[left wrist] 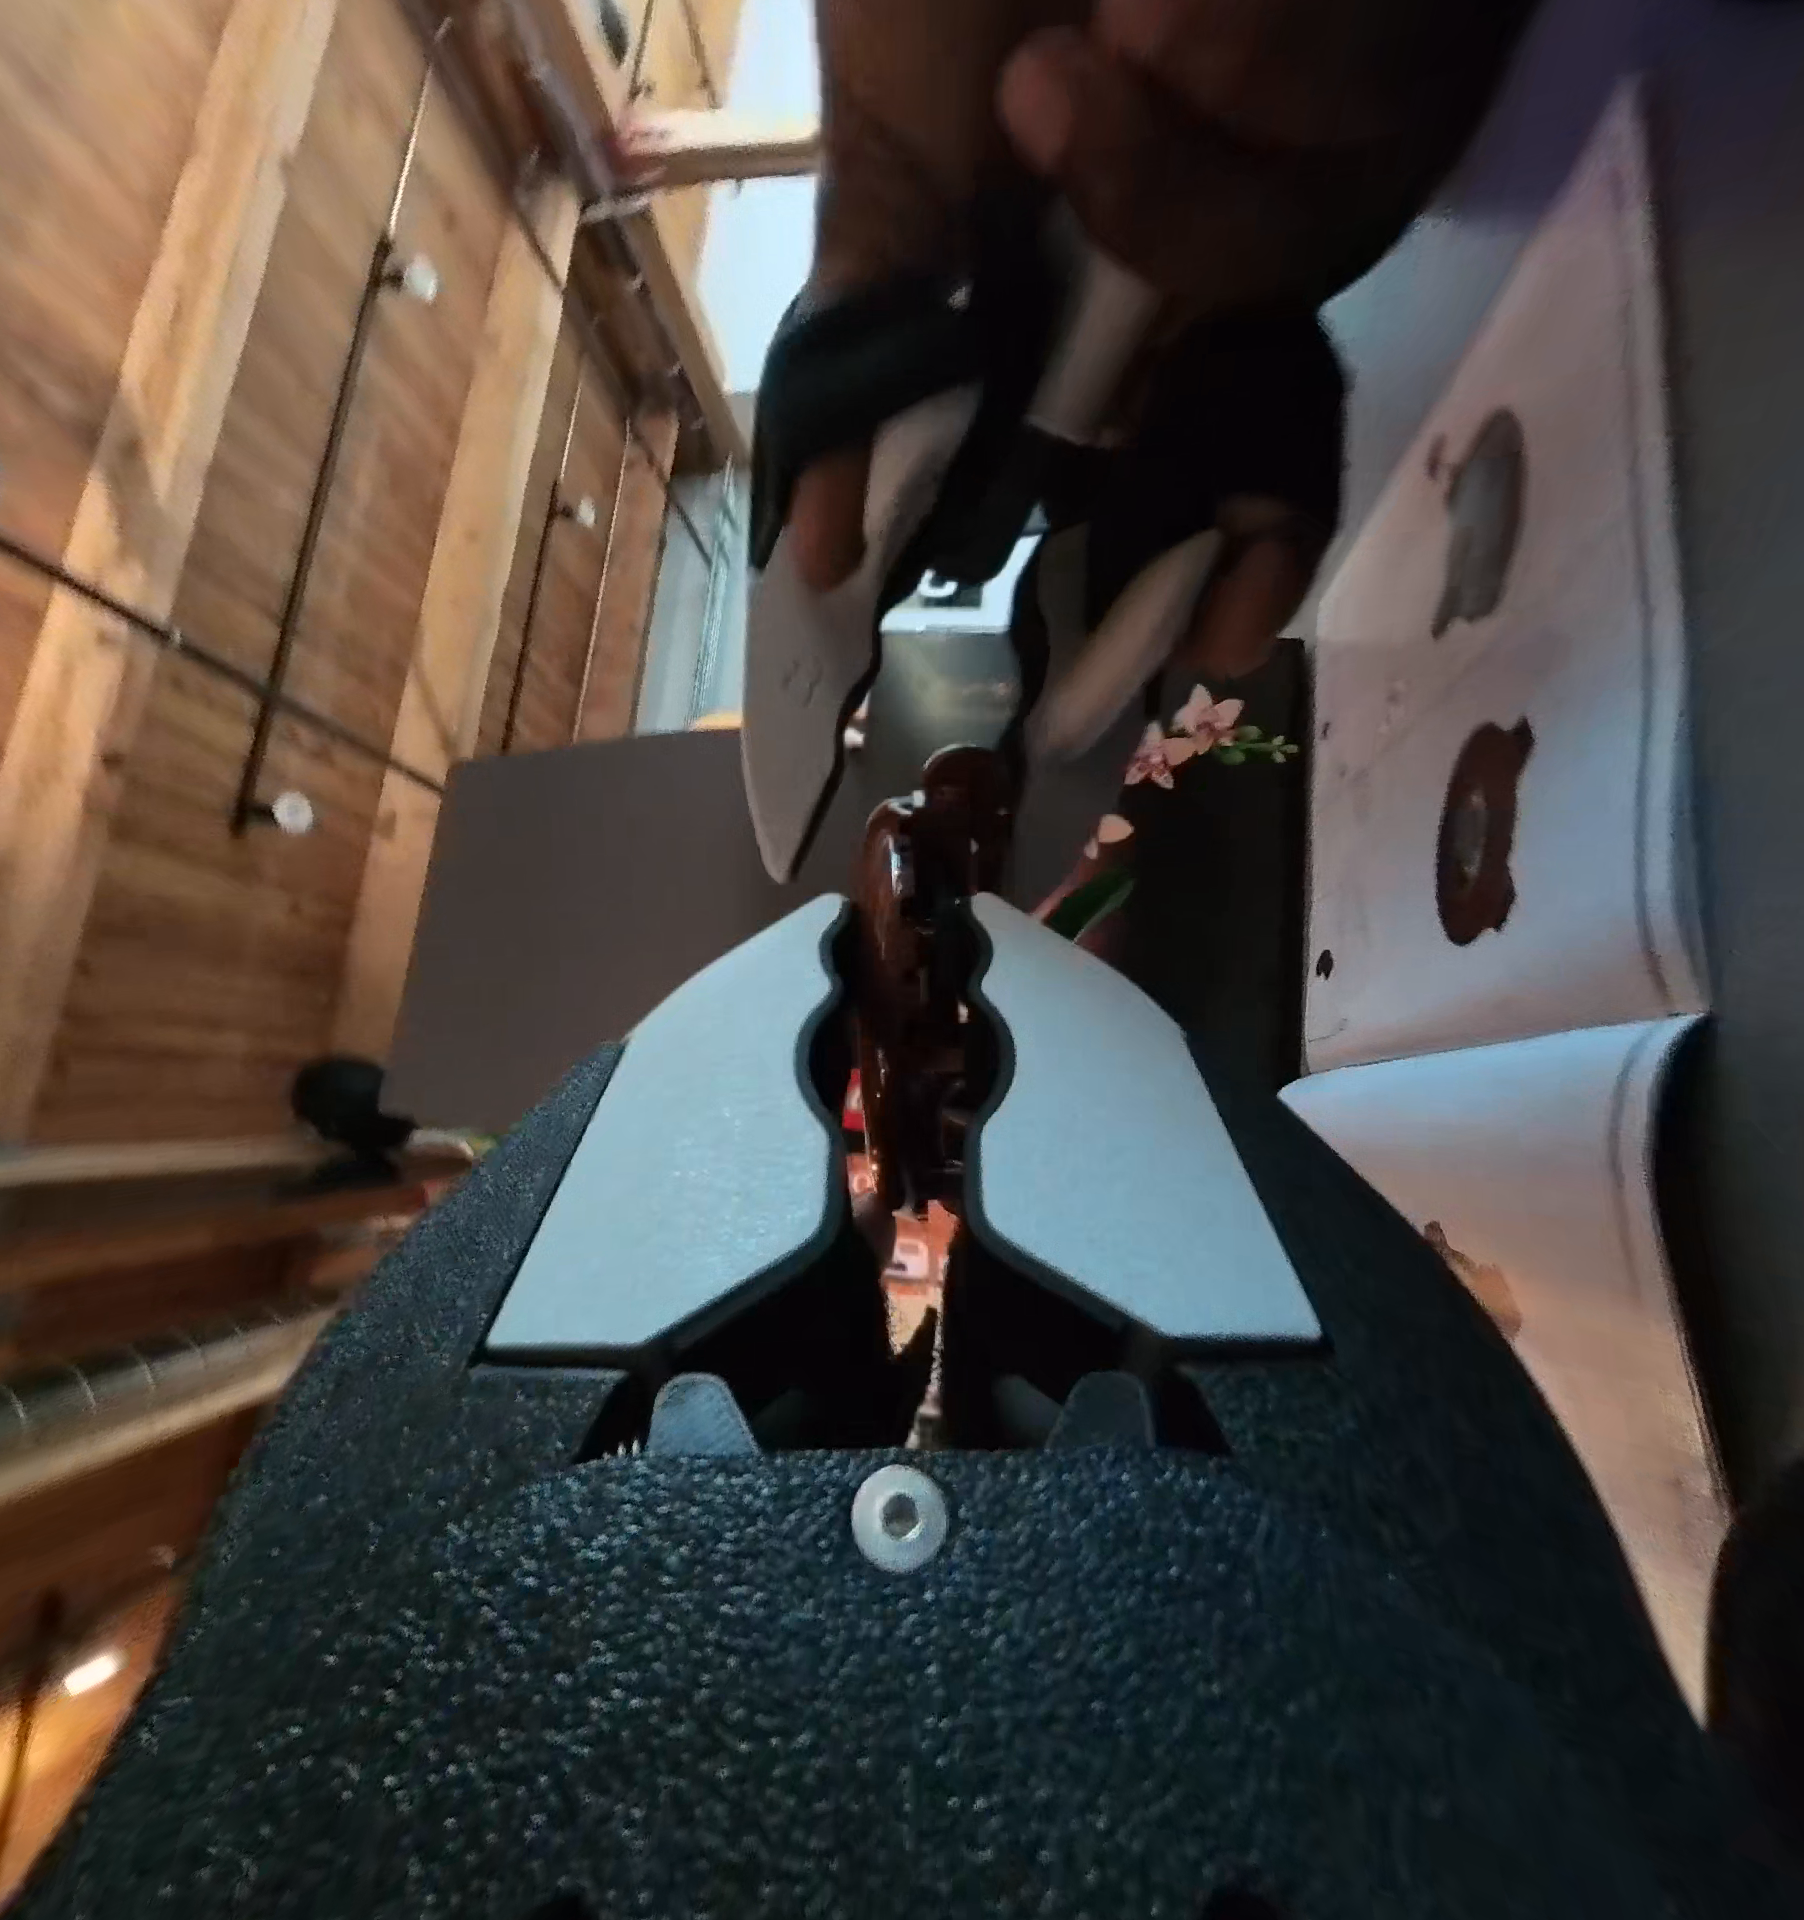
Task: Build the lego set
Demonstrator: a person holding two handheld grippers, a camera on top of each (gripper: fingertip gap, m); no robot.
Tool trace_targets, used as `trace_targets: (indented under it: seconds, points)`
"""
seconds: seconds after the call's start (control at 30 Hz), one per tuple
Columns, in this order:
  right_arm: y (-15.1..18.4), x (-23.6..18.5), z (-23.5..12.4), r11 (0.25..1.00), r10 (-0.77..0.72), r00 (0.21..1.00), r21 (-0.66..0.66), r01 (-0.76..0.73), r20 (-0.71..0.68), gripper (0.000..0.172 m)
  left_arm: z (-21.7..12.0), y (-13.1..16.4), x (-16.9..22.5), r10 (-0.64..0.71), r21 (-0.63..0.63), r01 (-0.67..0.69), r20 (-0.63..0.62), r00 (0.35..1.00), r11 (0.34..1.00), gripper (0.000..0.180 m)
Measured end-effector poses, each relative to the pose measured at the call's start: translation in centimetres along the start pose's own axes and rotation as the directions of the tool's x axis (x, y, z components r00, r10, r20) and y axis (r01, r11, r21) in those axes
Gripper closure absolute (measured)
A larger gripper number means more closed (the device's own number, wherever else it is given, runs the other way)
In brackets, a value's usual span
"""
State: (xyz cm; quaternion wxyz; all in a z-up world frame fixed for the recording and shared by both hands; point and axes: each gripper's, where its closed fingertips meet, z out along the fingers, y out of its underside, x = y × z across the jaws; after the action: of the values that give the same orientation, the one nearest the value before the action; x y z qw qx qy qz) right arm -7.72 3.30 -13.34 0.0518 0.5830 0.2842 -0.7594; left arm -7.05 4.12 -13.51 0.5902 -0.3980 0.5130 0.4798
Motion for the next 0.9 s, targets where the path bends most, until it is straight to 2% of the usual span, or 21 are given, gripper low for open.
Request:
trace_targets:
  seconds: [0.03,0.13,0.23,0.3,0.33,0.37,0.4,0.43,0.47,0.5,0.53,0.57,0.6,0.63,0.67,0.7,0.73,0.8,0.83,0.9]
  points:
    - [0.0,0.1,0.0,1.0,-0.009,1.0,0.013,0.009,-0.006,0.148,0.0,-0.2,0.0,0.012,0.005,-0.012,0.005,1.0,1.0,0.163]
    - [-0.3,0.3,-0.4,0.998,-0.02,1.0,0.054,0.02,-0.001,0.15,0.1,-0.3,0.2,0.009,0.01,-0.008,-0.003,1.0,1.0,0.162]
    - [-1.6,0.4,-1.6,0.988,-0.044,0.999,0.146,0.046,-0.011,0.15,0.1,-0.1,0.2,-0.043,0.002,0.043,-0.018,0.999,0.999,0.135]
    - [-2.5,0.1,-2.5,0.979,-0.062,0.998,0.194,0.06,0.006,0.15,-0.2,0.3,0.0,-0.18,0.002,0.18,-0.028,0.983,0.984,0.128]
    - [-2.7,-0.1,-2.9,0.975,-0.089,0.996,0.205,0.087,0.0,0.15,-0.4,0.4,-0.3,-0.298,0.014,0.298,-0.033,0.954,0.954,0.126]
    - [-2.8,-0.3,-3.1,0.972,-0.118,0.993,0.203,0.116,-0.007,0.15,-0.7,0.8,-0.7,-0.444,0.016,0.445,-0.039,0.895,0.895,0.126]
    - [-2.8,-0.6,-3.3,0.969,-0.156,0.988,0.192,0.154,-0.002,0.151,-0.9,1.3,-1.1,-0.612,0.008,0.613,-0.049,0.789,0.79,0.125]
    - [-2.6,-1.0,-3.5,0.966,-0.197,0.98,0.17,0.193,0.007,0.15,-1.1,2.0,-1.6,-0.783,-0.003,0.784,-0.062,0.62,0.621,0.123]
    - [-2.3,-1.5,-3.6,0.961,-0.247,0.969,0.135,0.241,0.028,0.15,-1.2,2.7,-2.0,-0.918,-0.014,0.921,-0.08,0.388,0.39,0.118]
    - [-1.7,-2.1,-3.5,0.953,-0.297,0.953,0.083,0.292,0.06,0.15,-1.2,3.3,-2.2,-0.986,-0.036,0.991,-0.118,0.12,0.125,0.113]
    - [-0.9,-2.4,-3.5,0.943,-0.332,0.939,0.015,0.332,0.085,0.15,-1.1,3.8,-2.1,-0.973,-0.079,0.987,-0.174,-0.152,-0.141,0.108]
    - [0.0,-2.4,-3.4,0.927,-0.362,0.927,-0.064,0.369,0.103,0.15,-1.1,3.7,-2.2,-0.884,-0.139,0.919,-0.251,-0.394,-0.37,0.105]
    - [0.9,-2.3,-3.2,0.9,-0.399,0.91,-0.14,0.412,0.113,0.15,-1.1,3.6,-2.4,-0.747,-0.208,0.812,-0.318,-0.584,-0.546,0.103]
    - [1.5,-2.1,-3.1,0.873,-0.431,0.896,-0.199,0.445,0.113,0.15,-1.1,3.2,-2.7,-0.592,-0.278,0.697,-0.379,-0.712,-0.661,0.102]
    - [1.9,-1.9,-2.9,0.853,-0.447,0.887,-0.243,0.462,0.115,0.15,-1.3,2.5,-2.9,-0.463,-0.351,0.609,-0.418,-0.781,-0.711,0.101]
    - [2.2,-2.2,-2.8,0.839,-0.455,0.881,-0.268,0.473,0.132,0.15,-1.4,1.6,-2.5,-0.401,-0.42,0.568,-0.423,-0.813,-0.708,0.1]
    - [2.3,-2.6,-2.7,0.827,-0.461,0.873,-0.28,0.487,0.158,0.15,-1.4,0.7,-1.6,-0.415,-0.47,0.577,-0.409,-0.813,-0.668,0.101]
    - [2.8,-3.0,-2.6,0.796,-0.477,0.86,-0.326,0.511,0.183,0.15,-1.6,-1.3,0.0,-0.501,-0.524,0.647,-0.41,-0.762,-0.554,0.11]
    - [3.1,-2.8,-2.5,0.769,-0.5,0.849,-0.363,0.526,0.173,0.15,-1.9,-2.2,-0.1,-0.497,-0.532,0.667,-0.445,-0.745,-0.522,0.119]
    - [3.8,-2.6,-2.4,0.703,-0.557,0.813,-0.423,0.572,0.172,0.15,-2.1,-3.0,-0.6,-0.504,-0.494,0.706,-0.494,-0.708,-0.507,0.149]
